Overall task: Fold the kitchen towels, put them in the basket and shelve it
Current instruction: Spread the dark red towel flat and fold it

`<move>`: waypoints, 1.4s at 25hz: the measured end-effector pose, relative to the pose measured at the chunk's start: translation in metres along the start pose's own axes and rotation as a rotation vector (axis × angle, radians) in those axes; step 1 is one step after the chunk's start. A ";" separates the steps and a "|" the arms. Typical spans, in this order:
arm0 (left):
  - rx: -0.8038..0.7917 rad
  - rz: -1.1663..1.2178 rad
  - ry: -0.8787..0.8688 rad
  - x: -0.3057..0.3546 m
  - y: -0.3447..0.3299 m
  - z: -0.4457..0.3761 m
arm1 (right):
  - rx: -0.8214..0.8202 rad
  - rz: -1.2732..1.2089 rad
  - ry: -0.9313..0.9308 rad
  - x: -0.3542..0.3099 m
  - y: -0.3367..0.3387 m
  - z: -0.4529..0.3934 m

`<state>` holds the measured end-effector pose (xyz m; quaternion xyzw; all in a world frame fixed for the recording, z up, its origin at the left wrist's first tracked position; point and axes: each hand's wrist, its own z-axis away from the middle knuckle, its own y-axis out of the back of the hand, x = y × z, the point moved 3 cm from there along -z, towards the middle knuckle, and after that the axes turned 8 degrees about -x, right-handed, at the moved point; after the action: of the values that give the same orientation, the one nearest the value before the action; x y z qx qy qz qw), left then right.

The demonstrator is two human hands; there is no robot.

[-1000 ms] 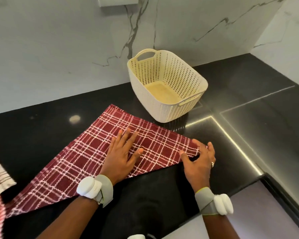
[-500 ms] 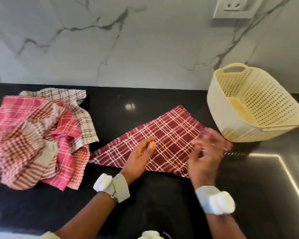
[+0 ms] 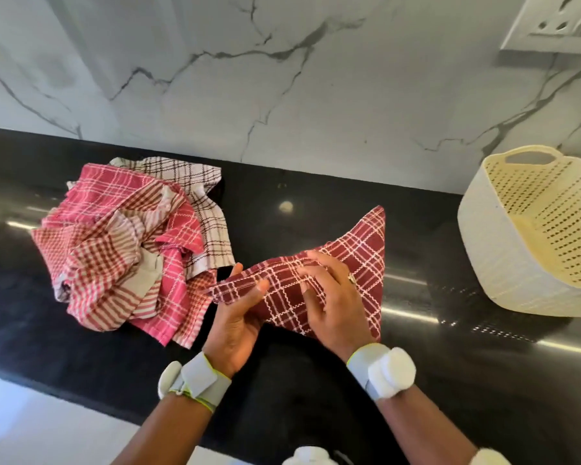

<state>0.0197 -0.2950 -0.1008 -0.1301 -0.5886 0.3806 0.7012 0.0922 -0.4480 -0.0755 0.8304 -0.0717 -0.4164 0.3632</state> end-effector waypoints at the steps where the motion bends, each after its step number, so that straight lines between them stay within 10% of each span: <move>1: 0.073 -0.069 -0.021 -0.001 0.002 -0.002 | -0.077 0.050 -0.026 0.013 -0.006 -0.002; 6: 0.291 -0.248 -0.118 0.000 0.016 -0.023 | -0.539 0.345 -0.205 0.069 -0.023 0.006; 11: 0.356 -0.622 -0.280 0.019 -0.005 -0.046 | -0.423 0.378 -0.370 0.079 -0.021 0.008; 15: 0.108 -1.207 -0.638 0.012 -0.059 -0.049 | -0.264 0.096 -0.672 0.072 -0.023 0.002; 19: -0.248 -1.570 -0.369 -0.043 -0.066 -0.076 | 0.034 -0.316 -0.658 0.067 -0.007 0.001; 26: -0.306 -2.082 -0.220 -0.065 -0.050 -0.099 | -0.392 0.498 -0.320 0.127 0.029 0.019; 35: -0.332 -2.168 -0.109 -0.060 -0.055 -0.111 | -0.194 0.589 -0.642 0.155 0.066 0.002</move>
<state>0.1424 -0.3441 -0.1397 0.3806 -0.4647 -0.5163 0.6104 0.2022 -0.5623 -0.1318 0.5652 -0.3750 -0.5367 0.5019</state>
